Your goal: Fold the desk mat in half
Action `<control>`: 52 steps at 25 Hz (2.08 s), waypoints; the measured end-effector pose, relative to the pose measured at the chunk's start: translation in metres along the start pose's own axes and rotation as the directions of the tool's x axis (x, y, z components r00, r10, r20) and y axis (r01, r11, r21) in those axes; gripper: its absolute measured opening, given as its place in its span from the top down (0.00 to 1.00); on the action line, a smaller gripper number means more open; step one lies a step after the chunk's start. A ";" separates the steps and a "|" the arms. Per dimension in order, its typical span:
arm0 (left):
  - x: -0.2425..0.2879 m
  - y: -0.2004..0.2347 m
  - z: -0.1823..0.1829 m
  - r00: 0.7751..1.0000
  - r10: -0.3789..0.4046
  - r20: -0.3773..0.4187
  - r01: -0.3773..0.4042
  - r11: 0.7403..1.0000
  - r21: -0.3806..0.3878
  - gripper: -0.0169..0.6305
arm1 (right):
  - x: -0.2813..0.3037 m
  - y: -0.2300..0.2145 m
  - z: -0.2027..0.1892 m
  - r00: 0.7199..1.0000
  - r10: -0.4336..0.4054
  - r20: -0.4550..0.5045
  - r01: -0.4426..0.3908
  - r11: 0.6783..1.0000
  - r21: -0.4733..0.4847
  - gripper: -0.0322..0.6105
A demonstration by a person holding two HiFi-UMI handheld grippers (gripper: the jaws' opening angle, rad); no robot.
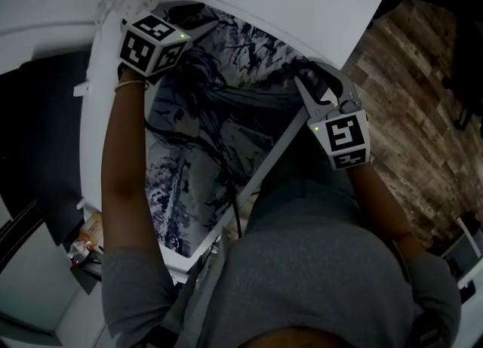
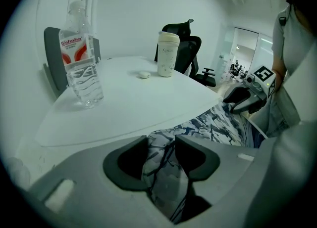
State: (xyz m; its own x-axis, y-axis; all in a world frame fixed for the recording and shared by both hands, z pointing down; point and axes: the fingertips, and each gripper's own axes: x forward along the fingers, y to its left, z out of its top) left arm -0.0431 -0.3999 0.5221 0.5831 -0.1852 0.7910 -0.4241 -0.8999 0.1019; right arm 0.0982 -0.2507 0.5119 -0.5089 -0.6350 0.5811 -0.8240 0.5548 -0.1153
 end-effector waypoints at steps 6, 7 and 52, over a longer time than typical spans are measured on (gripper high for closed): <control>-0.001 -0.001 -0.002 0.999 0.034 0.025 -0.032 0.995 -0.091 0.76 | -0.002 0.007 0.004 0.999 0.053 0.014 -0.052 0.998 -0.046 0.87; -0.001 -0.003 -0.001 0.999 0.033 0.017 -0.031 0.995 -0.098 0.79 | -0.003 0.009 0.005 0.998 0.061 0.018 -0.060 0.997 -0.045 0.88; -0.165 -0.045 0.049 0.904 0.346 0.251 -0.374 0.925 0.072 0.89 | -0.100 0.078 0.119 0.907 0.122 0.402 -0.086 0.991 -0.106 0.89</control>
State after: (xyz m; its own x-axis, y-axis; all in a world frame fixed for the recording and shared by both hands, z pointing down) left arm -0.0864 -0.3480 0.3573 0.5542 -0.5777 0.5993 -0.5601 -0.7914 -0.2449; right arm 0.0553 -0.2080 0.3486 -0.6623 -0.7250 0.1891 -0.7462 0.6611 -0.0784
